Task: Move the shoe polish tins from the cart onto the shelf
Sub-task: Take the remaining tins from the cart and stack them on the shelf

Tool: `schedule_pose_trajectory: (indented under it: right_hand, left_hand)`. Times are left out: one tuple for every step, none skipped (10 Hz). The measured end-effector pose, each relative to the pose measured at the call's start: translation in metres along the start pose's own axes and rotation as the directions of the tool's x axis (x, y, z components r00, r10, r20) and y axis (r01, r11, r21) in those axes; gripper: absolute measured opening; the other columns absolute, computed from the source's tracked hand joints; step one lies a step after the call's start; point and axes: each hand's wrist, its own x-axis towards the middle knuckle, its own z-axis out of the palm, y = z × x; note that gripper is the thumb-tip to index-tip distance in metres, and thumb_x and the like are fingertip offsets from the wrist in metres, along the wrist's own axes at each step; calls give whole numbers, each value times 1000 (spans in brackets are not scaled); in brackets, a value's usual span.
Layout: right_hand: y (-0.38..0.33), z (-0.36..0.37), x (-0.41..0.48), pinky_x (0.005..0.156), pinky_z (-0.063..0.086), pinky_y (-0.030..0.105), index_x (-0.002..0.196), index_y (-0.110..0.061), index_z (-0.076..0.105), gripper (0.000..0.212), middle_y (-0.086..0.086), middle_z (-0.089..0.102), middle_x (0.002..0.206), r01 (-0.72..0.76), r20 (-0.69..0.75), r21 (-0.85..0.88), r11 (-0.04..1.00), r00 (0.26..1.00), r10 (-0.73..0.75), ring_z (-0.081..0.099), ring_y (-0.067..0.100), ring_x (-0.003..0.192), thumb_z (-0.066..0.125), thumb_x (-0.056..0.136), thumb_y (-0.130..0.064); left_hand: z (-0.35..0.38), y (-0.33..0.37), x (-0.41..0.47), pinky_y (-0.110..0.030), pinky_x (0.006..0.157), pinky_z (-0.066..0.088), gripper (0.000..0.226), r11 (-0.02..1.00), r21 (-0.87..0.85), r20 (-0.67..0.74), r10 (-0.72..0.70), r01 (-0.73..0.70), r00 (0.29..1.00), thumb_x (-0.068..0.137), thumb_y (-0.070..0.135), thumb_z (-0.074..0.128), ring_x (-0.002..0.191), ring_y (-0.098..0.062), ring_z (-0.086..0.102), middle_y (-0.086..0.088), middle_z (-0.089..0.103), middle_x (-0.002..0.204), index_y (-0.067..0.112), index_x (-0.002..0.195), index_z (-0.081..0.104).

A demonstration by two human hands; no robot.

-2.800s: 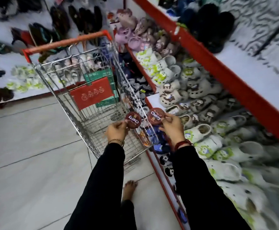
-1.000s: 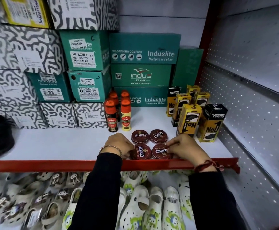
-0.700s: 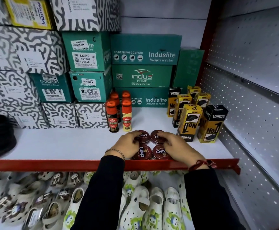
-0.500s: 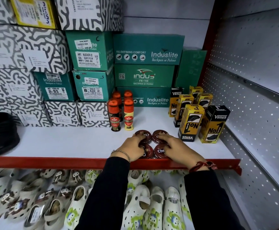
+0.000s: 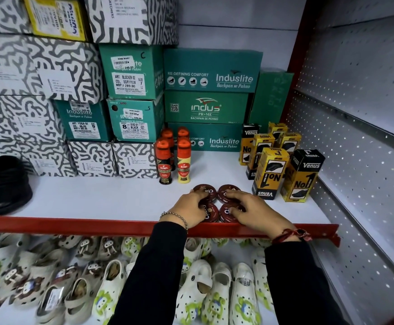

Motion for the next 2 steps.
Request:
schedule_pose_trajectory:
  right_hand:
    - [1,1,-2,121,31,36,142,-24,51,56,-8,46,153,-12,-14,26,1000,1000,12,43,16,143,62,88,-29]
    - [-1,0,-2,121,30,35,143,-21,51,56,-6,45,155,15,-36,41,999,999,-14,43,17,143,62,89,-28]
  left_hand:
    - [-1,1,-3,-26,123,22,60,1000,-5,4,-8,8,1000,93,5,49,151,-21,29,-2,28,163,19,150,41]
    - [-2,3,-4,-27,123,23,58,1000,-12,-12,-9,9,1000,94,5,48,150,-21,30,-3,29,163,20,150,42]
